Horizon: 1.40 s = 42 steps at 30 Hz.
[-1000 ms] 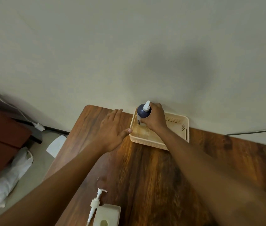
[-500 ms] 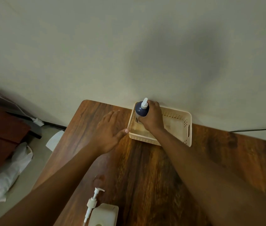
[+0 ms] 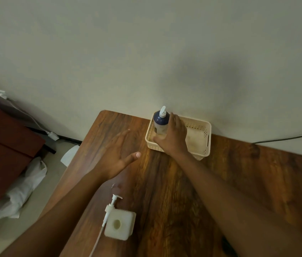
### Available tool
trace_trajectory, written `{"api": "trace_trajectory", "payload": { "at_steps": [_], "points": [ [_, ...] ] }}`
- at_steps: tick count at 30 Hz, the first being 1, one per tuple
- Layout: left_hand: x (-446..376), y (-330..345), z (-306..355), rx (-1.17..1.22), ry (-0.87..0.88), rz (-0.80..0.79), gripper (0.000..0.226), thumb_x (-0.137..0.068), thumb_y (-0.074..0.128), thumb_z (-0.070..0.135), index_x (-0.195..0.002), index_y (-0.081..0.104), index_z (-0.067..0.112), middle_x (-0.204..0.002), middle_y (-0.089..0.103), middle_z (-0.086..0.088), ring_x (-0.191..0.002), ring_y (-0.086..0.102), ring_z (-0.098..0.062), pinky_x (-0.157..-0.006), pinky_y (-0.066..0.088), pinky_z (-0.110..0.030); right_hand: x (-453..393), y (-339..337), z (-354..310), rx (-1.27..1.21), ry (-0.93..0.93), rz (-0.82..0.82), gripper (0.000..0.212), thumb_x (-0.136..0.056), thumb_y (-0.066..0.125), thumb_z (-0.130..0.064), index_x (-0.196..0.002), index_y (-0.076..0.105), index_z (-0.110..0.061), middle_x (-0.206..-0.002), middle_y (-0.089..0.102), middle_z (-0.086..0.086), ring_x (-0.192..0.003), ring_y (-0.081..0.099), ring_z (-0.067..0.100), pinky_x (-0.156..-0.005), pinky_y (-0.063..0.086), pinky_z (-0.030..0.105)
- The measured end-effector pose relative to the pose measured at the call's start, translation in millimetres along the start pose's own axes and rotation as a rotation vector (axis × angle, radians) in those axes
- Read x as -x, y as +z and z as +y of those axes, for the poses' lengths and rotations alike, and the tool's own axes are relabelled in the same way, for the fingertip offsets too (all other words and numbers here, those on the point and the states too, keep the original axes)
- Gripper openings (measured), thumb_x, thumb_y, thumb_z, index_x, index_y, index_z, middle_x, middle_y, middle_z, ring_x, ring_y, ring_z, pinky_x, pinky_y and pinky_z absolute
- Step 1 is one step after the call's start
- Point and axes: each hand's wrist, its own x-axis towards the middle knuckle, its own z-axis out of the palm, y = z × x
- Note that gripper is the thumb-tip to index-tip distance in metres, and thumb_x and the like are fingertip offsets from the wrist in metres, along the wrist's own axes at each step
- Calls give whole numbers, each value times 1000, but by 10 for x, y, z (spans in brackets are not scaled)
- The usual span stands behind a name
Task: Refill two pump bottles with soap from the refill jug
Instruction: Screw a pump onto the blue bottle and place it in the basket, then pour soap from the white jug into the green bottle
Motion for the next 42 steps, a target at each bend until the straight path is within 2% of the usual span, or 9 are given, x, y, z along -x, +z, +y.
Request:
{"api": "trace_trajectory", "payload": {
  "at_steps": [6,13,17,20,23,25,30,34,42],
  "points": [
    [553,-116,309,-101,-4,64,90,-92,64,62,-164,22,28,-170,25,-1,-153,28,-22,-108,20,-29,626,-299,-72,39,-161,-82,112,-81,73,-61,-160,6,-20,-169,13,9,-154,11,33,-123,12,57],
    [1261,-89,369,34,-68,-1,99,-89,70,57,-165,14,28,-173,14,0,-154,27,-26,-117,22,-34,1352,-496,-80,140,-237,-173,114,-79,64,-73,-160,3,-23,-169,9,7,-154,7,36,-122,11,58],
    [1585,71,189,52,-115,-45,110,-86,76,57,-165,5,31,-174,5,2,-153,13,-11,-103,11,-9,1649,-548,-67,180,-247,-183,115,-79,63,-75,-160,1,-23,-170,10,8,-155,8,36,-122,15,56],
    [1752,234,-43,346,-266,-227,124,-76,78,53,-164,-8,35,-174,1,2,-156,13,-17,-110,21,-25,1837,-583,-28,174,-246,-196,115,-79,64,-74,-161,1,-23,-170,10,7,-155,8,35,-123,16,56],
    [1852,254,-338,397,-342,-404,135,-68,89,43,-163,-7,36,-165,22,8,-149,29,-17,-106,36,-21,1980,-632,45,160,-247,-221,116,-80,66,-71,-162,1,-21,-170,9,8,-155,7,35,-123,13,56],
    [1860,284,-508,361,-308,-456,131,-68,94,28,-163,3,36,-159,35,12,-146,38,-15,-113,39,-30,2048,-671,103,162,-239,-241,116,-80,67,-70,-162,1,-21,-170,8,8,-155,5,34,-123,12,57],
    [1780,462,-601,380,-222,-338,99,-66,85,8,-148,35,32,-142,52,1,-135,51,-21,-110,47,-40,2144,-771,232,163,-179,-296,118,-81,68,-68,-162,-4,-23,-171,2,5,-156,1,30,-124,8,56],
    [1702,551,-644,417,-169,-291,74,-74,83,-6,-138,48,7,-134,59,-12,-127,60,-33,-96,59,-43,2206,-918,452,101,-156,-311,116,-82,67,-68,-162,-6,-26,-171,0,3,-156,0,27,-124,8,56],
    [1518,733,-239,414,-96,-312,76,-68,89,7,-135,55,3,-134,61,-16,-124,62,-31,-104,53,-56,2380,-1431,1049,82,-8,-251,116,-80,66,-72,-162,-4,-31,-171,4,0,-156,6,24,-122,8,48]
  ]
}}
